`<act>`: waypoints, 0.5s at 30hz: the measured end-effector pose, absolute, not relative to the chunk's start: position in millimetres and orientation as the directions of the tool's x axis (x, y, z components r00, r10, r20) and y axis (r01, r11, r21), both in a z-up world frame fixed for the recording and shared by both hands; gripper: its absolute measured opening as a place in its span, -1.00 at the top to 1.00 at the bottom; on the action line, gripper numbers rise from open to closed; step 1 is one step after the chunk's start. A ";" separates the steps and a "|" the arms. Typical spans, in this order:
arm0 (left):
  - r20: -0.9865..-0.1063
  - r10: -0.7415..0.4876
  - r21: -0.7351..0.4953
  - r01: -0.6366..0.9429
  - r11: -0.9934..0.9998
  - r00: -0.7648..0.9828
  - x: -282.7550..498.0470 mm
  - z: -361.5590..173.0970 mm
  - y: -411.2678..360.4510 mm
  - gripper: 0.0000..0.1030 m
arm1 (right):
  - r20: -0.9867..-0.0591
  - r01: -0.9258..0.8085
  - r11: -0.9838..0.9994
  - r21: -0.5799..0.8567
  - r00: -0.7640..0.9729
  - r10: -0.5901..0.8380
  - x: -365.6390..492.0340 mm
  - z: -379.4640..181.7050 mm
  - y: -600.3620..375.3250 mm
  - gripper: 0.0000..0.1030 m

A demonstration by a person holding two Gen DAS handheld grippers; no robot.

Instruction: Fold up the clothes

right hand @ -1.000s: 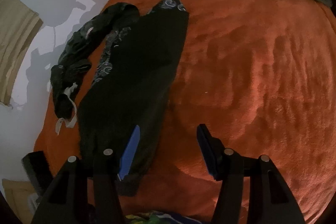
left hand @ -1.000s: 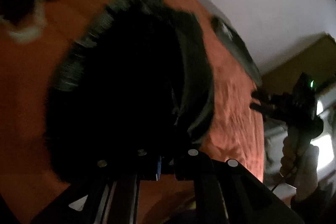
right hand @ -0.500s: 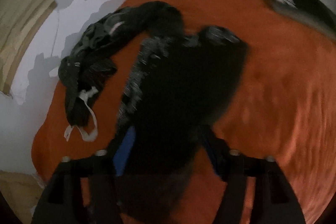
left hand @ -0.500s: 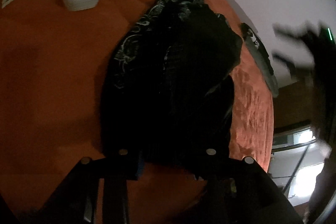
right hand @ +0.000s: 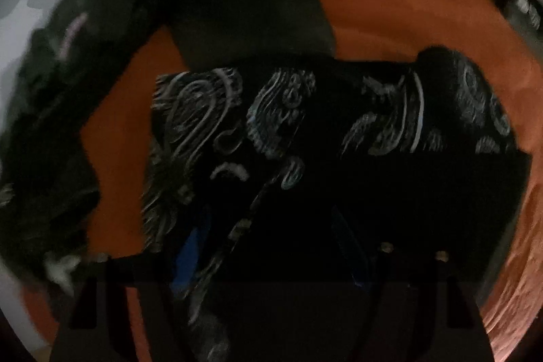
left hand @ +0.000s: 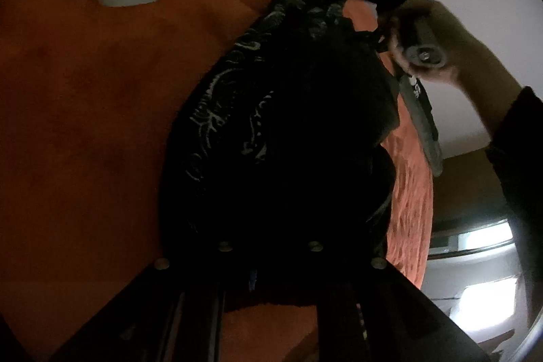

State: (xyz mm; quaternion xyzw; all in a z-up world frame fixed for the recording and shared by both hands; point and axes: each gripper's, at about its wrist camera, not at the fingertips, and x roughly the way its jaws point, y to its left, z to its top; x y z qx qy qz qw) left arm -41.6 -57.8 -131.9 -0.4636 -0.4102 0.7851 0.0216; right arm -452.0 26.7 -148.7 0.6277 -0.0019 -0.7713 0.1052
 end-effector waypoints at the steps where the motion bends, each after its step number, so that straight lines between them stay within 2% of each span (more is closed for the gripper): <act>1: -0.704 0.415 -0.670 0.346 -0.657 -0.576 -39.8 -131.8 -59.2 0.77 | -0.962 0.157 -0.978 0.140 -0.213 -0.171 -452.6 -143.3 27.6 1.00; 6: -0.675 0.418 -0.698 0.342 -0.629 -0.608 -30.7 -131.4 -66.3 0.77 | -0.923 0.142 -0.976 0.163 -0.327 -0.202 -455.9 -116.2 32.1 1.00; 8: -0.663 0.419 -0.709 0.340 -0.618 -0.621 -27.1 -131.2 -69.2 0.77 | -0.926 0.154 -0.975 0.158 -0.319 -0.200 -457.4 -112.3 28.1 1.00; 12: -0.645 0.415 -0.725 0.341 -0.599 -0.642 -22.6 -130.4 -71.1 0.78 | -0.902 0.199 -0.954 0.224 -0.327 -0.281 -461.3 -98.1 13.2 1.00; 15: -0.629 0.396 -0.737 0.353 -0.576 -0.669 -21.6 -129.2 -71.7 0.78 | -0.876 0.315 -0.908 0.276 -0.307 -0.373 -459.2 -88.5 -25.4 1.00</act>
